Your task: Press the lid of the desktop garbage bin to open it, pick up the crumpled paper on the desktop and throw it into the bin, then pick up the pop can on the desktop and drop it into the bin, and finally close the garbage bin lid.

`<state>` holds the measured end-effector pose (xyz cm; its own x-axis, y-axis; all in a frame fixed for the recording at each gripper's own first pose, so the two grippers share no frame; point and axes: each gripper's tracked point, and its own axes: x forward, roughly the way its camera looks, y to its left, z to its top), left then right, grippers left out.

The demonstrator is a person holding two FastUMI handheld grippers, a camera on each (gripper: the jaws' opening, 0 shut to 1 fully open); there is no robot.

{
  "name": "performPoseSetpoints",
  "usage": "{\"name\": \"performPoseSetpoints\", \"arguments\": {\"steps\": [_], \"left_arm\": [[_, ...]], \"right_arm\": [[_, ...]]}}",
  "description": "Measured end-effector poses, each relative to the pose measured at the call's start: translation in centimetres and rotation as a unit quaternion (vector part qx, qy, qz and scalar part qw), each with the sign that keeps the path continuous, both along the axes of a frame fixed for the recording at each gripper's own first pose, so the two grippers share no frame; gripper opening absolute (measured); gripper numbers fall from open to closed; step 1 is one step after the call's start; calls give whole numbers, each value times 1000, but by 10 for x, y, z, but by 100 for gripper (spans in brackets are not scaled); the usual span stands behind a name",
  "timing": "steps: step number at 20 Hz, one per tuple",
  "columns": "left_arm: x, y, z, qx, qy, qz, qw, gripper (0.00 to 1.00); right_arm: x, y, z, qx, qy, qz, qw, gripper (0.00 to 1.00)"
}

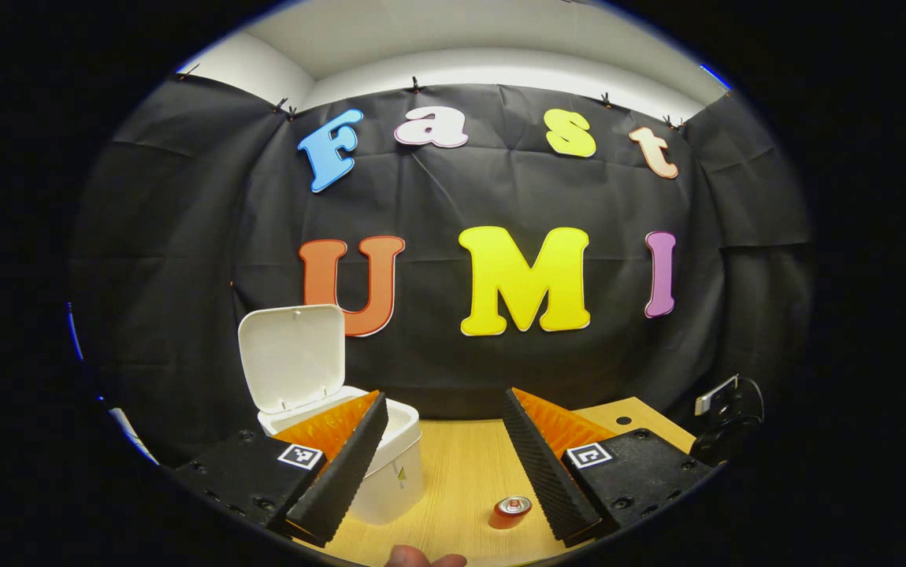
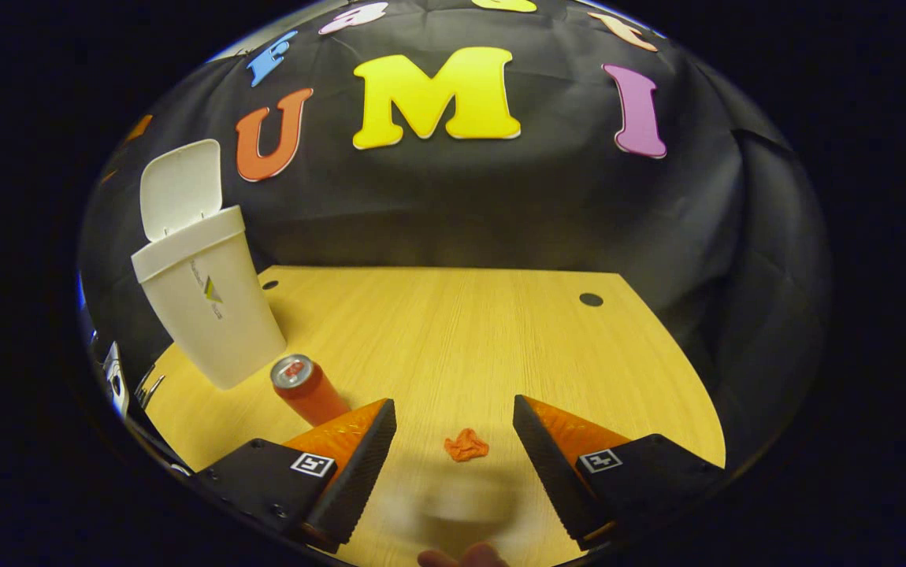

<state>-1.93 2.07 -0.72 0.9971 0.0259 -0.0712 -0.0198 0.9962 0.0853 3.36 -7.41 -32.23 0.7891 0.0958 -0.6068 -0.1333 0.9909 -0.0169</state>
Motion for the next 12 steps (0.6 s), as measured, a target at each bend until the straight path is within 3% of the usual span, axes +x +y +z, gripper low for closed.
{"name": "performPoseSetpoints", "arguments": {"steps": [9,12], "left_arm": [[-4,28,-13,10,26,42,999,96],[-8,29,-36,-14,60,48,997,96]], "right_arm": [[4,-9,-89,-30,102,14,994,98],[6,-10,-105,-32,124,12,992,98]]}}
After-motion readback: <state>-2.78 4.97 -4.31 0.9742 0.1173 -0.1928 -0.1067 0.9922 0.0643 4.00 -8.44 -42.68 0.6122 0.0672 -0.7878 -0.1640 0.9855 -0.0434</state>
